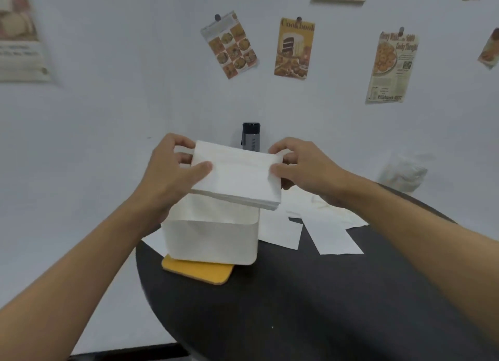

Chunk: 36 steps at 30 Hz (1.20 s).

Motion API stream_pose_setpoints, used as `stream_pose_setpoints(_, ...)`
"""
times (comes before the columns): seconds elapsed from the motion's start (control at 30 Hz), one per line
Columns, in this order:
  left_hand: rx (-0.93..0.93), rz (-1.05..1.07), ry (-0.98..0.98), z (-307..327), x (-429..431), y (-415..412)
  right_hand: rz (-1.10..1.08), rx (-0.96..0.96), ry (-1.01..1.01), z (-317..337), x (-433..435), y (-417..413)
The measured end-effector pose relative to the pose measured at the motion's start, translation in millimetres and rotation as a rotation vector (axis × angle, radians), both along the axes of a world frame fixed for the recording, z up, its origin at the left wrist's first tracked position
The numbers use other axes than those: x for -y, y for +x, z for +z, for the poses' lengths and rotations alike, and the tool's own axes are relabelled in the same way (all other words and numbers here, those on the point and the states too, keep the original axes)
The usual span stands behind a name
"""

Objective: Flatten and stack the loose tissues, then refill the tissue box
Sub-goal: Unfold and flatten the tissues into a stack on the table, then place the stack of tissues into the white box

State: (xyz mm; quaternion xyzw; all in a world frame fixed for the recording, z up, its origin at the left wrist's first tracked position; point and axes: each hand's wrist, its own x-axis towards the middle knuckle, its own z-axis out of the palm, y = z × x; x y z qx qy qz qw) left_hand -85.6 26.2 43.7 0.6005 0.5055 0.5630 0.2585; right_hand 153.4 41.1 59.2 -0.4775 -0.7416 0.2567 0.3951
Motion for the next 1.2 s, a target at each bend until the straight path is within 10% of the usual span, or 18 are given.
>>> stream_pose_setpoints(1.2,-1.028,-0.219,-0.143,-44.4,-29.3,-55.5,-0.093,0.759,-0.078,-40.5,-53.6,-57.0)
